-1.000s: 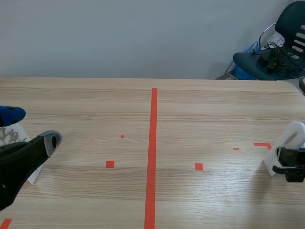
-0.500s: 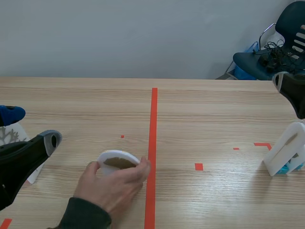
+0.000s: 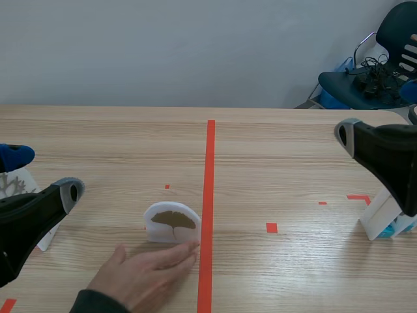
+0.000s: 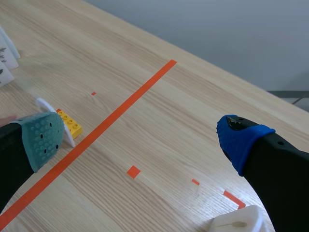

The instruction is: Do the leaf sorting experiment

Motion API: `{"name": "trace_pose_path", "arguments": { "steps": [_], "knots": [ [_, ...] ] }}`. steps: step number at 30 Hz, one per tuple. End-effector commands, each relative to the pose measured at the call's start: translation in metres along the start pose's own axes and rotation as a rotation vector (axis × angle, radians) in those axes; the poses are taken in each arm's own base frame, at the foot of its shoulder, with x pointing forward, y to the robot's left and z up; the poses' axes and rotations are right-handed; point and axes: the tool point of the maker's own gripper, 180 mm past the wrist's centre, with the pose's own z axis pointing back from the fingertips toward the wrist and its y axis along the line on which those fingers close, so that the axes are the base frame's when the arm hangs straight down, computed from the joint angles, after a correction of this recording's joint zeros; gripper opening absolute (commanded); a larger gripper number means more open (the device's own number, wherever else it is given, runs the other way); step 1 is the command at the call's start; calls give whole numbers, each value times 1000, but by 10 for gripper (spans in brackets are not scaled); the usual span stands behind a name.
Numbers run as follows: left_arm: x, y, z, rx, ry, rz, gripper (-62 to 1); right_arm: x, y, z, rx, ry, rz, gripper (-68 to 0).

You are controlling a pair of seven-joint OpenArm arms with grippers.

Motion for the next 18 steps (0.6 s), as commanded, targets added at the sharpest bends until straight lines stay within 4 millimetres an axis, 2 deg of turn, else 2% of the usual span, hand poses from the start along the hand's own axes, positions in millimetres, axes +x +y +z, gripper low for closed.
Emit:
{"name": "trace_pose_path", "arguments": {
  "steps": [1, 6, 9, 18],
  "knots": [
    [12, -5, -2, -16, -40, -6, 14, -3, 2, -5, 12, -7, -15, 4],
    [12, -5, -2, -16, -40, -6, 14, -21, 40, -22, 119, 28, 3, 4],
    [13, -5, -2, -16, -43, -4, 14, -35, 57, -38, 151, 36, 19, 4],
    [13, -5, -2, -16, -43, -4, 14, -76, 91, -106, 231, 25, -51, 4]
  ]
}}
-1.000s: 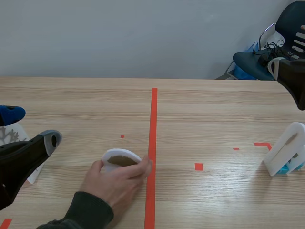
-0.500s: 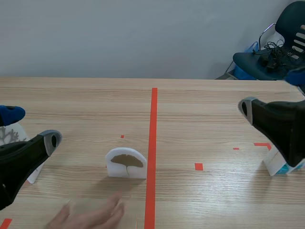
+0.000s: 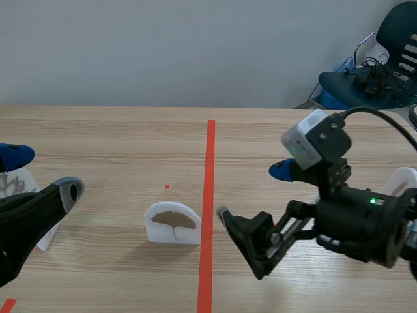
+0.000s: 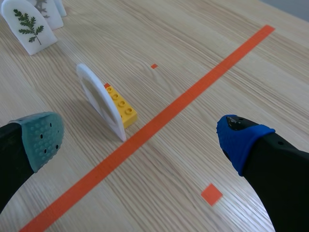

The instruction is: Do the leaf sorting experiment

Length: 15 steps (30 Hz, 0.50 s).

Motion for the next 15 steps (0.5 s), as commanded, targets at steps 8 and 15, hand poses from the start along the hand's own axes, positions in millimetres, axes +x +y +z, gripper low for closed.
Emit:
{"name": "trace_pose_path", "arguments": {
  "steps": [8, 15],
  "knots": [
    [19, -2, -6, -16, -61, -24, 14, -16, 22, -73, 78, -1, 9, 4],
    [20, -2, -6, -17, -63, -25, 14, -32, 56, -109, 160, 33, 16, -59]
  ]
}}
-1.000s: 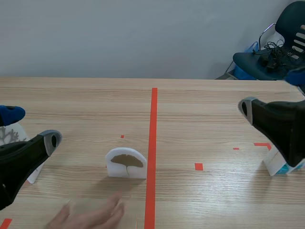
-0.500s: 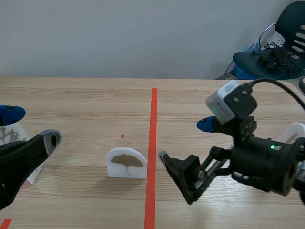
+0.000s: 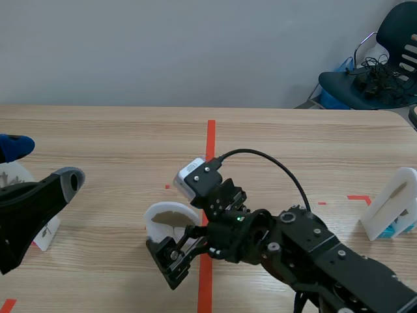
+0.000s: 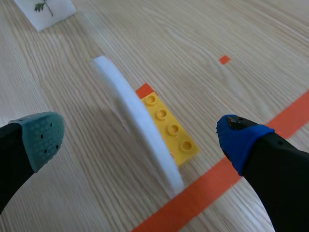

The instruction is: Do the leaf sorting experiment

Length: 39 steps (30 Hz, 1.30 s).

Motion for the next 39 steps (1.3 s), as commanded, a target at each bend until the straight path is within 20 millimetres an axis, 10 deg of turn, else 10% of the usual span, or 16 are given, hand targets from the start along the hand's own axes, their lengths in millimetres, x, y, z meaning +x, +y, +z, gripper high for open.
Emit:
{"name": "trace_pose_path", "arguments": {
  "steps": [1, 12, 26, 39],
  "knots": [
    [12, -5, -2, -16, -39, -7, 14, 20, 5, -3, 11, -51, 26, -112],
    [12, -5, -2, -16, -38, -7, 14, 16, 8, 4, 22, -28, 74, -613],
    [12, -5, -2, -16, -38, -7, 14, 77, -17, 103, -159, -121, 138, -625],
    [12, -5, -2, -16, -39, -7, 14, 7, -88, 182, -556, 12, -29, -625]
  ]
}}
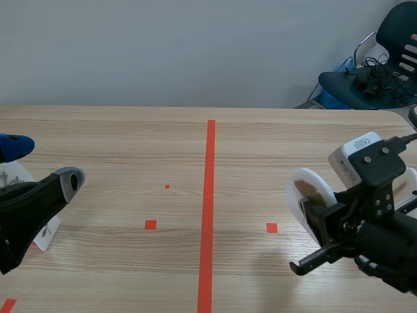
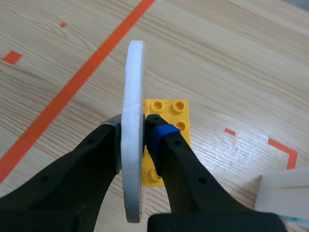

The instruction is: Do the leaf sorting experiment

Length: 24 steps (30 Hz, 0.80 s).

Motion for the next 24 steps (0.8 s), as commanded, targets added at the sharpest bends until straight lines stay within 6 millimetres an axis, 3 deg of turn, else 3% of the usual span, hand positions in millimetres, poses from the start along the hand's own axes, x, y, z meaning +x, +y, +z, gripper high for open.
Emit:
{"name": "trace_pose_path", "arguments": {
  "steps": [1, 9, 16, 21, 24],
  "knots": [
    [12, -5, -2, -16, -39, -7, 14, 3, -9, -5, -21, -35, -11, -625],
    [12, -5, -2, -16, -39, -7, 14, -37, -62, -13, -177, -1, -143, -625],
    [12, -5, -2, -16, -38, -6, 14, -72, -86, -22, -236, 40, -196, -625],
    [12, -5, -2, -16, -38, -6, 14, -82, -99, -18, -275, 48, -211, -620],
    [12, -5, -2, -16, -38, -6, 14, -81, -104, -16, -290, 43, -212, -509]
  ]
}}
